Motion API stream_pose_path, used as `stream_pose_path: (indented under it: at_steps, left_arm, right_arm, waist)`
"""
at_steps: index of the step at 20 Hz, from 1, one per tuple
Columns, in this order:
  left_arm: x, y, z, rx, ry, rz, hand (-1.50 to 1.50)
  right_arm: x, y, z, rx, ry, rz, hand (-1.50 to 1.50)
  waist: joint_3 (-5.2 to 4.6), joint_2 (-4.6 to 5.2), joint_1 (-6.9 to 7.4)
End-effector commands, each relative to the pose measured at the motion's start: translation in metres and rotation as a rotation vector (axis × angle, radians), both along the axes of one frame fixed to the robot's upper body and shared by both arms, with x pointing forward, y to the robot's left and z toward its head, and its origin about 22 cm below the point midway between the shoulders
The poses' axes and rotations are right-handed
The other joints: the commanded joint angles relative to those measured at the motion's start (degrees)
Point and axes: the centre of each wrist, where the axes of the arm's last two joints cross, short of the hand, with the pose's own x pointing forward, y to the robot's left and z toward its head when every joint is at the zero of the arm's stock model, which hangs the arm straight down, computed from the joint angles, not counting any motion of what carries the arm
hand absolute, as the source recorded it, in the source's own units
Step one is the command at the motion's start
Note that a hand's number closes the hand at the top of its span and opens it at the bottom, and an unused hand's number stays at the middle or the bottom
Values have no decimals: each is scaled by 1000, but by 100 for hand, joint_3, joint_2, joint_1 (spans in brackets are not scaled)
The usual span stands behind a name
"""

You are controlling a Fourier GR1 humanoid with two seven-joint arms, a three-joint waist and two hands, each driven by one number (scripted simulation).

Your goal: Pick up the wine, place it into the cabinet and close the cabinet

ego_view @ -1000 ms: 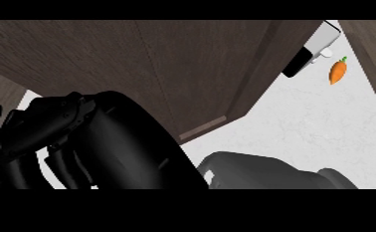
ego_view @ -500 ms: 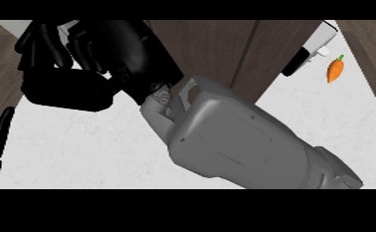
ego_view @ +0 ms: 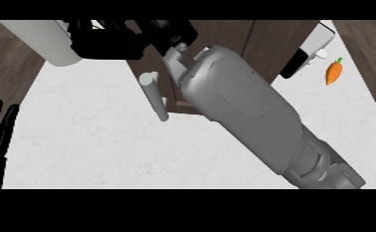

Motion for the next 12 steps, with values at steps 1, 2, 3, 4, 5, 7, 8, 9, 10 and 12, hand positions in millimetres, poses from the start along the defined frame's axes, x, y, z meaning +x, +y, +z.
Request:
stream_pose_path:
  at_steps: [1,2,3,4,5,7,8,9,10,12]
  left_arm:
    - [3,1,6,2,-2,5,-150]
    - [6,3,6,3,13,-7,-150]
    - [15,4,3,0,-7,-5,-150]
    - [7,-9,10,-3,-9,-19,-150]
    - [-1,-4,-4,-3,23,-10,-150]
    - [11,-5,-2,-9,7,-2,-150]
    - [9,6,4,11,2,-9,-150]
    - [6,-1,-1,5,4,4,-150]
    - [4,-3,7,0,-8,-9,-150]
    - [16,-2,11,-3,-13,-5,-150]
  right_arm:
    - [35,-23,-13,0,27,-134,150]
    - [33,-15,-26,-19,18,-119,150]
    - [42,-28,-19,-28,-10,-134,150]
    - [45,-29,-12,-45,-28,-154,150]
    - [49,-49,-20,-42,-17,-175,150]
    - [53,-47,-26,-83,-45,-178,150]
    - [52,-44,-24,-83,-46,-189,150]
    - [47,-30,-30,-71,-54,-190,150]
    - [59,-55,-31,-65,-39,-202,150]
    - [59,-59,-27,-72,-54,-171,150]
  waist:
    - [11,143,-39]
    - [10,150,-44]
    - [7,180,-73]
    - [11,167,-13]
    - [10,148,-41]
    - [7,193,-69]
    - [6,165,-6]
    - [6,164,8]
    - [11,178,58]
    - [11,196,-41]
